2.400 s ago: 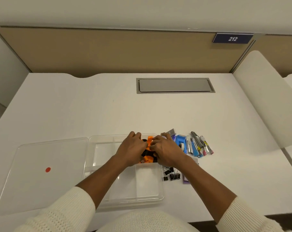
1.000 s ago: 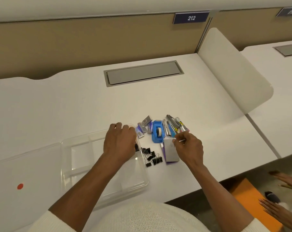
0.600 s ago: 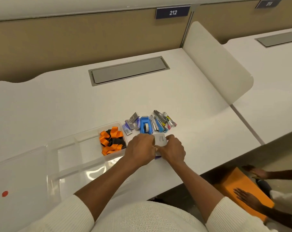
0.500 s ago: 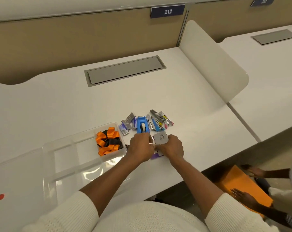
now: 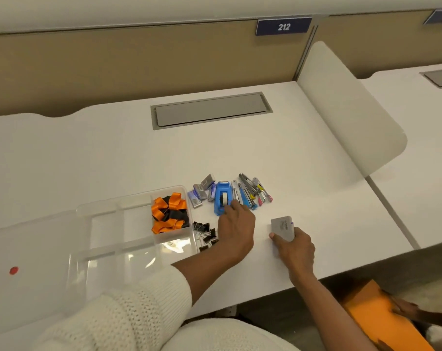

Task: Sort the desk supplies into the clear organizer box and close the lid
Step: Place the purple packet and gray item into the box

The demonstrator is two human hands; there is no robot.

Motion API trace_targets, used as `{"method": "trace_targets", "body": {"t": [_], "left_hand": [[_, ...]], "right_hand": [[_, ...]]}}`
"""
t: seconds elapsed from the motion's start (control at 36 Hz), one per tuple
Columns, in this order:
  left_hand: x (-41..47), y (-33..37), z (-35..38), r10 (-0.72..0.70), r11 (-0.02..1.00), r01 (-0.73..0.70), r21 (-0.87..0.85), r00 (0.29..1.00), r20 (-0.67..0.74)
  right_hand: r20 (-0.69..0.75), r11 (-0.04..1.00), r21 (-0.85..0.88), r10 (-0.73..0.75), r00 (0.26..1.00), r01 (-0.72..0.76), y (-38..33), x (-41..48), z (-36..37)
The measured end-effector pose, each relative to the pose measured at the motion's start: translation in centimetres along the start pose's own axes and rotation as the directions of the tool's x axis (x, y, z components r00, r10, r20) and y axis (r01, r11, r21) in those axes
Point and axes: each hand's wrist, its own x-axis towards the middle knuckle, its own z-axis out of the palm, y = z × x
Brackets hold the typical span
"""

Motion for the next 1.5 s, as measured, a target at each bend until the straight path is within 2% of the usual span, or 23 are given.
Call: {"method": "trace_targets", "body": {"t": [0.11,0.22,0.39,0.56,0.83,1.0,1.08,1.14,1.22,1.33,1.5], "left_hand": [[0.1,0.7,0.2,0.089,0.995,-0.087,0.046,0.995,-0.038],[-0.3,1.5,-0.2,0.098,0.995,-0.099,0.005,0.994,0.057],[-1.2,2.3,-0.3,0.08,0.996,-0.085,0.04,0.99,0.116],[-1.3,2.0,-0.7,0.059,0.998,-0.061,0.028,0.995,0.075],[-1.5,1.3,-1.0,0.129,0.992,-0.129,-0.01,0.991,0.025],[-1.8,-0.5,-2.4,0.177,0.973,-0.179,-0.143,0.984,-0.026],[-2.0,-2.6,-3.4,0.096,0.961,-0.101,-0.258,0.995,-0.032],[-2.4,-4.4,-4.3,0.038,0.942,-0.035,-0.335,0.999,0.002],[-3.4,-8.2,-5.8,0.025,0.887,-0.009,-0.462,0.999,0.029],[-5.2,-13.3,-7.7,0.014,0.839,0.024,-0.543,0.998,0.065],[-7.5,-19.2,-8.4,-0.017,0.78,0.065,-0.623,0.996,0.083]], "right_hand": [[-0.007,1.0,0.022,-0.01,1.0,0.01,1.2,-0.1,-1.6],[0.005,0.999,0.039,-0.001,1.0,0.001,1.9,0.0,-2.6],[0.027,0.996,0.081,-0.032,0.999,0.029,2.3,-0.1,-2.7],[0.032,0.993,0.106,-0.059,0.998,0.056,2.1,-0.2,-2.5],[0.019,0.989,0.125,-0.077,0.997,0.074,0.9,-0.4,-2.7],[0.029,0.967,0.241,-0.093,0.995,0.083,-1.1,-1.6,-3.1],[0.095,0.937,0.342,-0.105,0.99,0.066,-2.7,-2.8,-3.1],[0.149,0.91,0.411,-0.136,0.979,0.064,-3.9,-4.1,-2.8],[0.214,0.881,0.451,-0.26,0.942,0.141,-5.7,-6.2,-2.1],[0.313,0.878,0.416,-0.382,0.869,0.236,-8.0,-8.4,-0.2],[0.375,0.858,0.343,-0.498,0.782,0.382,-11.0,-11.6,3.7]]}}
